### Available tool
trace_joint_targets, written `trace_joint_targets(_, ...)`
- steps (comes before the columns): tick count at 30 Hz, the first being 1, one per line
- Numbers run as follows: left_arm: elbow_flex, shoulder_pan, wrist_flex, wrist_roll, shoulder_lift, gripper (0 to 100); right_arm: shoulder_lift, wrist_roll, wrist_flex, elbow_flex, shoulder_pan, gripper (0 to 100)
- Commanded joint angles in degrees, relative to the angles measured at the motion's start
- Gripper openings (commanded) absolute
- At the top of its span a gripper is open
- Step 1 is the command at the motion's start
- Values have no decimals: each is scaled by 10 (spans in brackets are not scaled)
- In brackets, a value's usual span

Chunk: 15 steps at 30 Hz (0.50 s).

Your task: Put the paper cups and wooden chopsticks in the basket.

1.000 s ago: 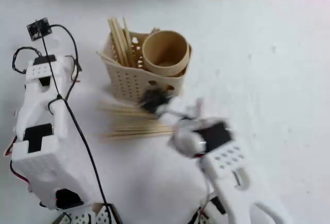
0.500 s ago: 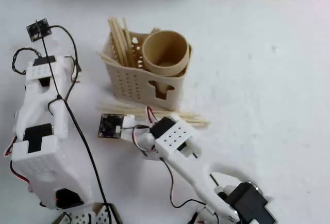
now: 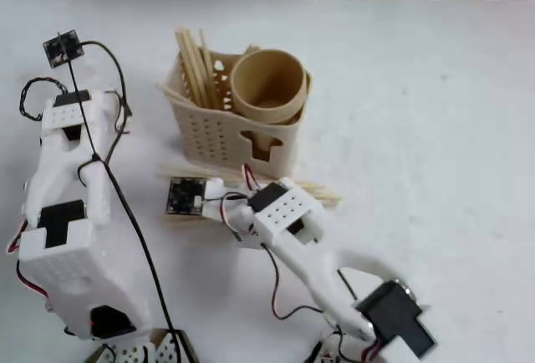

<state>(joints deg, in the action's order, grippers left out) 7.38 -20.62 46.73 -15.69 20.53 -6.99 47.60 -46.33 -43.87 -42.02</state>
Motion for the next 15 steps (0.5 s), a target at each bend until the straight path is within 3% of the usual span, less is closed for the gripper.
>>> trace_joint_targets(1,-4,-6,-10,-1,-6,121,12,7,11,33,17,144)
trace_joint_targets(15,-4,-5,-10,-1,-6,121,20,-19,-29,34,18,53)
